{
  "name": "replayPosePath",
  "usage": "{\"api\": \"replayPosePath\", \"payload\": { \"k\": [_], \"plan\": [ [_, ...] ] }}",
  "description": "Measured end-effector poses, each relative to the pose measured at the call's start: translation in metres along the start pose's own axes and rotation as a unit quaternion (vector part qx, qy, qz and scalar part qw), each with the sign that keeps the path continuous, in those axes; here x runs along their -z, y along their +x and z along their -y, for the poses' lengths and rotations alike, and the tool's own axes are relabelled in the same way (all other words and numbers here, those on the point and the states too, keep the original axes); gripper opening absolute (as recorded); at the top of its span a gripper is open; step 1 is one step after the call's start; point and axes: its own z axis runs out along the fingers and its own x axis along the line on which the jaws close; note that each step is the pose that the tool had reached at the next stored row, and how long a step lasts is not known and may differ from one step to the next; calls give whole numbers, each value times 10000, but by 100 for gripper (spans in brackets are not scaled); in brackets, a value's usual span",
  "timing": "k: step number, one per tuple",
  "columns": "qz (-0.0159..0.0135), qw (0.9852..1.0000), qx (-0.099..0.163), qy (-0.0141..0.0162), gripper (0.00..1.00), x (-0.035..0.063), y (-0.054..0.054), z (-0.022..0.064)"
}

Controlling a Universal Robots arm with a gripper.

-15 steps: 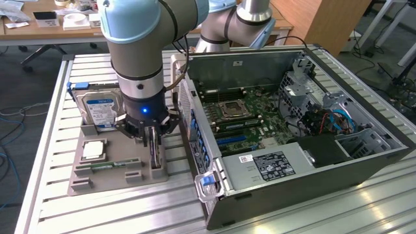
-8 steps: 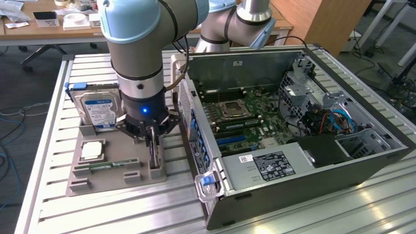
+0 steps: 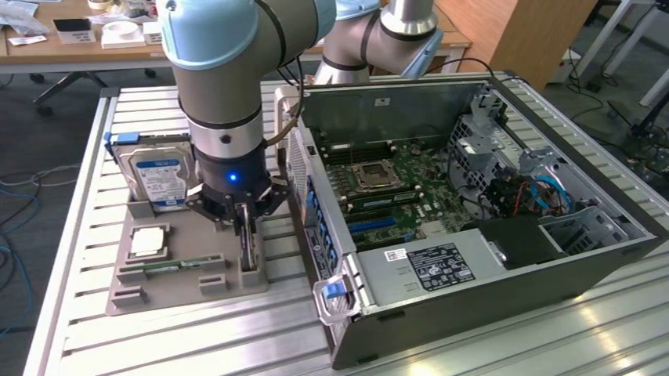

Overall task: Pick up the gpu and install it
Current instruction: 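Pick up the gpu and move the gpu toward the slot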

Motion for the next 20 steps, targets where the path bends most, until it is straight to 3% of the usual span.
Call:
{"api": "replayPosePath", "payload": {
  "k": [7, 20],
  "plan": [
    [-7, 9999, 141, -3, 27, 0, 0, 0],
    [-7, 9999, 149, -4, 27, 24, -1, -1]
  ]
}}
